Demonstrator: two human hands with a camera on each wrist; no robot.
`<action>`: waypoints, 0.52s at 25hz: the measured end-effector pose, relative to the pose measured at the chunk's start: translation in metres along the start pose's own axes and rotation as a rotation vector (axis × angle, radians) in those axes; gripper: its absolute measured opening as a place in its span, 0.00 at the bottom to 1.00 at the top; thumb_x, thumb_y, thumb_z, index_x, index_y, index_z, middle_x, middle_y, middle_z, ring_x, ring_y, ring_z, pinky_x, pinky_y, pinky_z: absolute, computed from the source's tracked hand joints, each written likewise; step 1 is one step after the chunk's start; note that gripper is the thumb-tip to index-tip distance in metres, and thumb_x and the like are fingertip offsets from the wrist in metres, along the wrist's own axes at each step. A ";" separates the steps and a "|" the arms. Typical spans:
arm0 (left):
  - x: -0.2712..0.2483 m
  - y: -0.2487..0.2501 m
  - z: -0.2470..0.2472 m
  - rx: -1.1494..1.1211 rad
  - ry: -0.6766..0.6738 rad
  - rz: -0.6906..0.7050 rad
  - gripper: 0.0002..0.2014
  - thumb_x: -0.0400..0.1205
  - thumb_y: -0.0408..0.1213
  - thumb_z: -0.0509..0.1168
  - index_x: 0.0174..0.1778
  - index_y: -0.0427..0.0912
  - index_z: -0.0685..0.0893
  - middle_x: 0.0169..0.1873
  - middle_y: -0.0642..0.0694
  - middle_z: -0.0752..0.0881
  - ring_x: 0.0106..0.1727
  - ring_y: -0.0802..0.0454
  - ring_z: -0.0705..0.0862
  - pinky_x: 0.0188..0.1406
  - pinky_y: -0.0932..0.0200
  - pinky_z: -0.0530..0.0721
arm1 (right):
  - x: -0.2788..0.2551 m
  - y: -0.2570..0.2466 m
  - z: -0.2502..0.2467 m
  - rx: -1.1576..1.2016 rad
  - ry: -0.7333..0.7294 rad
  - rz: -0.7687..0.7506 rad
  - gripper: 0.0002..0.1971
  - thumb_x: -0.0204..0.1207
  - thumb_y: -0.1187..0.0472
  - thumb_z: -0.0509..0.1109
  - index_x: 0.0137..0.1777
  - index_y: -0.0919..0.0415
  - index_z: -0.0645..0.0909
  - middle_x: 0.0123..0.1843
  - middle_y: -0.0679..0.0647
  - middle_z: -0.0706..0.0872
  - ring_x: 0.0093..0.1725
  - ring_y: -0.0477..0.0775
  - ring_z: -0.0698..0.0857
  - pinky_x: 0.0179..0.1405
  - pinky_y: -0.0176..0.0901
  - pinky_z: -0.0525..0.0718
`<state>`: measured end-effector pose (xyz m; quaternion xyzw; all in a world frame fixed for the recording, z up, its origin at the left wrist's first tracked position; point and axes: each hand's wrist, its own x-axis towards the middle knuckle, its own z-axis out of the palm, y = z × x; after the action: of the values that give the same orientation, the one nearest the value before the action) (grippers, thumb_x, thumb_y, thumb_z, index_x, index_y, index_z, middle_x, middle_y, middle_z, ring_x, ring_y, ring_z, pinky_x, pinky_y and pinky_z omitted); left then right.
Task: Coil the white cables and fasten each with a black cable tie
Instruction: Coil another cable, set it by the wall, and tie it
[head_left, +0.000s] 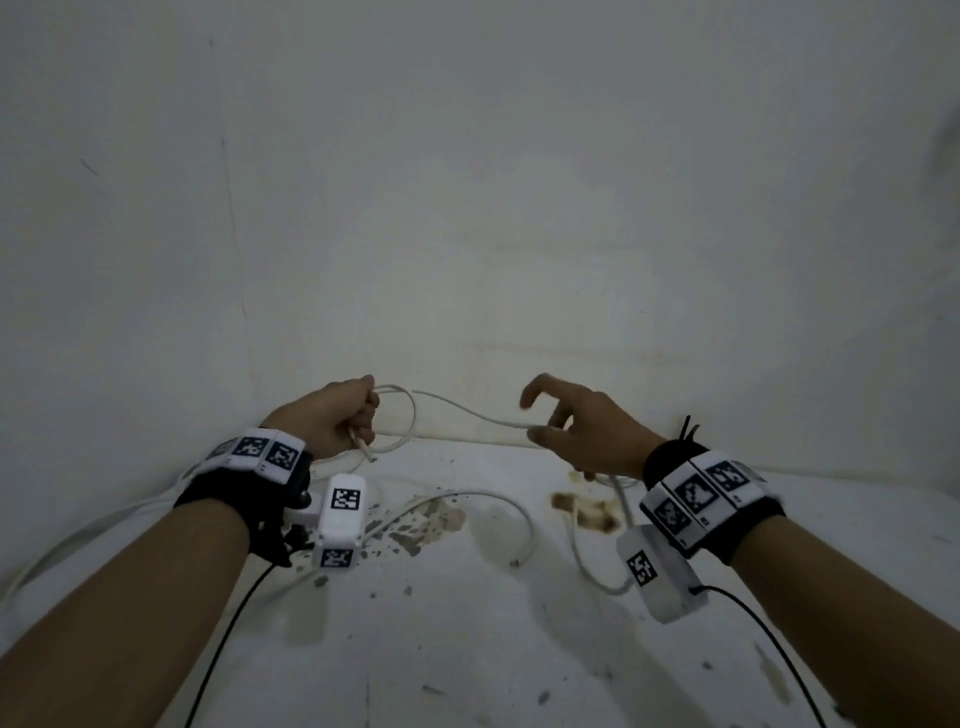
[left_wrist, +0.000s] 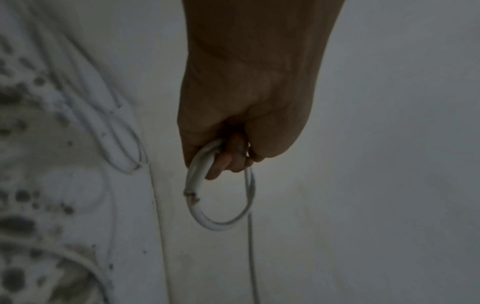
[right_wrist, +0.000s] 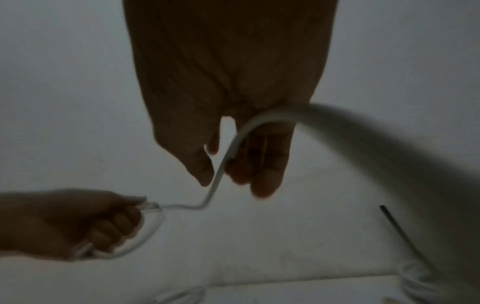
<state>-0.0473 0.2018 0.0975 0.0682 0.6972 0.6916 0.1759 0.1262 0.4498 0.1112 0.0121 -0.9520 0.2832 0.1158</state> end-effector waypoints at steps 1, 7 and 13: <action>-0.001 0.002 -0.003 -0.166 -0.047 -0.046 0.19 0.91 0.42 0.47 0.34 0.43 0.69 0.18 0.52 0.63 0.16 0.57 0.60 0.19 0.64 0.65 | -0.007 -0.011 -0.003 0.075 -0.083 -0.024 0.05 0.83 0.62 0.67 0.56 0.53 0.81 0.41 0.59 0.88 0.26 0.53 0.84 0.28 0.48 0.87; -0.003 0.007 -0.002 -0.429 -0.092 -0.076 0.16 0.88 0.33 0.43 0.35 0.43 0.68 0.16 0.52 0.62 0.14 0.57 0.60 0.27 0.63 0.64 | -0.031 -0.034 0.010 -0.124 -0.308 -0.136 0.18 0.81 0.66 0.65 0.66 0.47 0.80 0.51 0.51 0.88 0.43 0.53 0.90 0.49 0.49 0.90; 0.000 0.005 0.010 -0.498 -0.111 -0.039 0.17 0.88 0.34 0.44 0.34 0.42 0.69 0.18 0.51 0.67 0.14 0.56 0.65 0.32 0.61 0.66 | -0.017 -0.011 0.045 -0.445 -0.029 -0.135 0.27 0.72 0.74 0.68 0.69 0.53 0.78 0.66 0.54 0.73 0.65 0.56 0.74 0.56 0.51 0.81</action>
<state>-0.0447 0.2114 0.1024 0.0469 0.4957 0.8338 0.2386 0.1342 0.4154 0.0764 0.0538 -0.9896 0.0579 0.1206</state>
